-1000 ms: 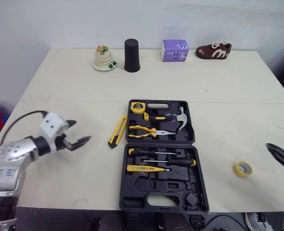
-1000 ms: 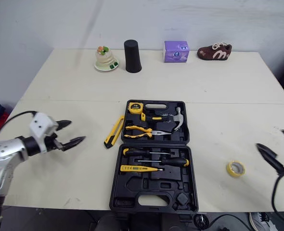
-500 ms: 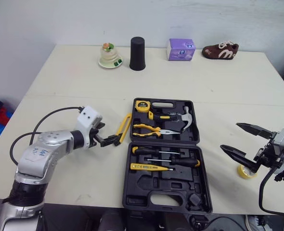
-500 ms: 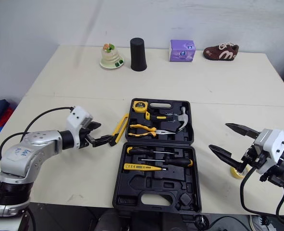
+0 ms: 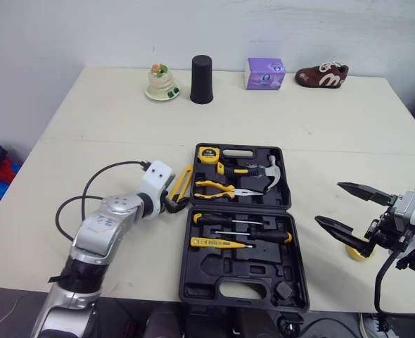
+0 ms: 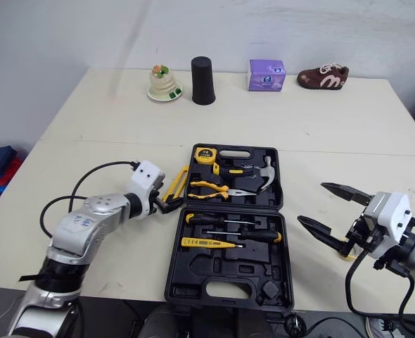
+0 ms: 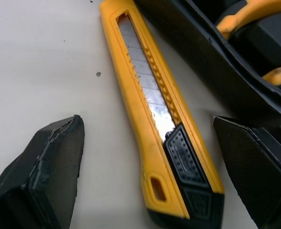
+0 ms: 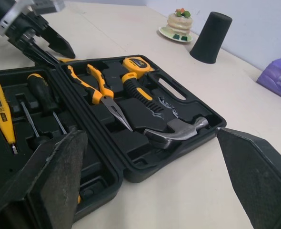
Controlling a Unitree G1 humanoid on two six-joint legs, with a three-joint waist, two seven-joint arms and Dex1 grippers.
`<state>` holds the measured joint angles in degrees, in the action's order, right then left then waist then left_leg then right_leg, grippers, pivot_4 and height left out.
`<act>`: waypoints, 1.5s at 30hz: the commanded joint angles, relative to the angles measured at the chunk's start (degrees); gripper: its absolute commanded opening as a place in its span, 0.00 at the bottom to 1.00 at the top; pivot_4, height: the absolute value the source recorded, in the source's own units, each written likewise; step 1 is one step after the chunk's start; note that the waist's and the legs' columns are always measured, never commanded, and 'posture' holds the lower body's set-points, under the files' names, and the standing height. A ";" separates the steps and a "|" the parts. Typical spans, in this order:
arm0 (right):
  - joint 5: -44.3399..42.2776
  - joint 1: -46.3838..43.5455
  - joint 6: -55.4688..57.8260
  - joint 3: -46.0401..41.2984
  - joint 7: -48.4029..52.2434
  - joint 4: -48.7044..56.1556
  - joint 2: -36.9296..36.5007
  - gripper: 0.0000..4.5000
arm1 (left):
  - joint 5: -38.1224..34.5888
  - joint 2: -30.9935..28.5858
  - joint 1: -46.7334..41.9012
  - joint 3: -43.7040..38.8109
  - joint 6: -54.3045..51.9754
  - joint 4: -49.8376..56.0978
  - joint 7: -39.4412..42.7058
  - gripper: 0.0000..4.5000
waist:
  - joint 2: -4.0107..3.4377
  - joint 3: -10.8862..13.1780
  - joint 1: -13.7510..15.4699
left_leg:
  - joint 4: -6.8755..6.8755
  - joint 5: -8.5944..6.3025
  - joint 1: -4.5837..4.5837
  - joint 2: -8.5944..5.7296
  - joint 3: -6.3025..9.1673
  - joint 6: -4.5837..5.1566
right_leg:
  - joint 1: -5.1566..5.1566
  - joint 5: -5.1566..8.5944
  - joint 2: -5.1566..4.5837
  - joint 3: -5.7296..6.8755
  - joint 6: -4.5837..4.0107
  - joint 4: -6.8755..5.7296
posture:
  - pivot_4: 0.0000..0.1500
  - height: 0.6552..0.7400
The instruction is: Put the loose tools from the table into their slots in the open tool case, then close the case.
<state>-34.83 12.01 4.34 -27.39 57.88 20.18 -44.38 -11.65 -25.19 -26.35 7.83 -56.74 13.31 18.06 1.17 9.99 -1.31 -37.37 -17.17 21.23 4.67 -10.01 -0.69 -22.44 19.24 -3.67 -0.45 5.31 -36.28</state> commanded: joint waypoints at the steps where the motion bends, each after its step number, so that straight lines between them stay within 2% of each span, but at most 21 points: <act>1: -1.41 -0.35 0.62 -0.11 -0.06 2.54 0.36 1.00 | 2.32 1.50 -1.69 1.76 -0.18 -3.12 -1.54 0.99 | 0.00 0.00 0.21 | -0.02 0.00 -0.01 0.00 0.01 0.00 | 0.01 0.00 -0.01 0.00 0.00 -0.02 | 1.00 1.00; 2: -1.54 -0.41 0.84 -0.01 -0.03 2.83 0.37 1.00 | 2.80 1.55 -1.98 2.04 -0.54 -3.73 -1.58 0.99 | 0.00 0.00 0.39 | -0.05 0.01 -0.01 -0.01 0.02 0.02 | 0.02 0.00 -0.02 0.01 0.00 -0.05 | 1.00 1.00; 5: -2.21 -0.30 1.54 -0.22 0.19 3.98 0.18 1.00 | 2.96 1.19 -1.54 2.28 -1.46 -3.77 -1.00 0.81 | 0.00 -0.01 0.53 | -0.15 0.02 -0.04 -0.04 0.03 0.04 | 0.02 -0.01 -0.08 -0.01 0.01 -0.20 | 1.00 1.00; 9: -2.49 0.40 2.34 -1.08 1.32 5.51 -0.67 1.00 | 2.58 -0.84 1.55 1.07 -3.58 -0.95 -0.39 0.42 | -0.01 -0.06 0.23 | -0.15 0.02 -0.09 -0.01 0.06 0.03 | 0.06 -0.02 -0.08 0.00 -0.01 -0.26 | 1.00 1.00; 11: -2.58 0.33 2.64 -1.61 1.35 5.73 -0.78 1.00 | 2.73 -2.80 2.91 -0.28 -4.10 -0.22 -0.01 0.28 | -0.05 -0.09 -0.32 | -0.04 0.04 -0.12 0.01 0.06 0.01 | 0.06 -0.01 -0.08 0.00 -0.04 -0.26 | 1.00 1.00; 15: -2.30 0.75 2.96 -2.03 1.47 6.23 -0.75 1.00 | 2.87 -5.91 4.34 -2.41 -2.39 -0.16 1.37 0.28 | -0.04 -0.09 -0.69 | 0.02 0.06 -0.20 0.07 0.06 -0.07 | 0.02 0.01 0.02 -0.03 -0.07 -0.27 | 1.00 1.00; 19: -1.92 1.55 3.16 -2.72 1.77 6.71 -0.96 1.00 | 1.21 -8.27 5.20 -7.00 11.13 -0.86 6.75 0.28 | -0.02 -0.08 -0.75 | 0.12 0.12 -0.25 0.11 0.08 -0.17 | -0.04 0.00 0.02 -0.06 -0.18 -0.30 | 1.00 1.00; 20: -1.91 1.96 3.16 -3.08 2.07 6.81 -1.14 1.00 | 0.09 -8.76 5.23 -8.00 15.12 -0.86 9.35 0.28 | 0.00 -0.07 -0.60 | 0.13 0.13 -0.22 0.13 0.13 -0.19 | -0.05 0.00 0.01 -0.04 -0.22 -0.29 | 1.00 1.00; 22: -1.49 3.67 2.49 -4.49 3.94 6.66 -1.95 1.00 | -4.88 -10.77 4.74 -9.85 26.17 0.50 21.08 0.28 | 0.01 -0.05 -0.31 | 0.13 0.14 -0.12 0.11 0.17 -0.21 | -0.13 0.01 0.02 0.00 -0.25 -0.29 | 1.00 1.00; 24: -1.55 5.06 2.57 -5.70 5.17 6.87 -2.55 1.00 | -8.75 -12.63 4.33 -10.07 30.84 1.72 29.95 0.28 | 0.05 -0.03 0.09 | 0.15 0.13 0.02 0.10 0.18 -0.18 | -0.19 0.02 0.02 0.07 -0.26 -0.25 | 1.00 1.00; 28: -2.09 8.87 3.04 -8.62 7.81 7.85 -3.19 1.00 | -17.54 -14.42 2.18 -7.26 29.01 6.87 41.75 0.28 | 0.04 -0.03 0.32 | 0.15 -0.03 0.00 0.02 0.06 0.08 | -0.09 0.01 -0.18 0.10 -0.24 -0.07 | 1.00 1.00; 30: -2.62 10.97 3.31 -10.30 8.53 9.01 -2.82 1.00 | -20.61 -14.83 1.27 -4.69 26.01 10.45 44.62 0.28 | 0.05 -0.03 0.59 | 0.13 -0.06 0.04 -0.03 0.05 0.14 | -0.06 -0.01 -0.20 0.11 -0.19 0.07 | 1.00 1.00; 34: -4.40 16.70 4.16 -13.54 9.54 13.49 -1.09 1.00 | -20.04 -14.78 1.46 3.40 23.31 16.87 46.49 0.28 | 0.04 -0.03 0.63 | 0.09 -0.10 0.02 -0.16 -0.02 0.20 | 0.01 -0.11 -0.02 0.07 -0.02 0.27 | 1.00 1.00; 38: -3.27 24.71 2.55 -16.41 13.29 17.16 0.93 1.00 | -17.36 -12.12 1.57 10.95 19.63 19.55 42.59 0.28 | -0.01 -0.06 0.43 | 0.06 -0.07 0.00 -0.02 0.04 0.08 | 0.04 -0.11 0.14 -0.10 -0.02 0.27 | 1.00 1.00; 45: -6.19 30.09 4.20 -20.68 12.66 20.37 2.53 1.00 | -11.62 -9.97 1.21 17.08 17.47 17.89 37.80 0.28 | 0.01 -0.05 -0.40 | 0.04 -0.04 -0.06 -0.05 0.27 0.21 | 0.19 -0.17 0.06 -0.08 -0.10 0.27 | 1.00 1.00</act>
<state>-39.56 41.84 8.25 -46.15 70.67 38.65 -42.03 -24.10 -35.14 -24.76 24.66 -39.27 30.53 56.68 1.18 9.94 -1.71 -37.31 -17.22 21.15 4.65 -9.70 -0.43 -22.25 19.05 -3.63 -0.53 5.09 -35.99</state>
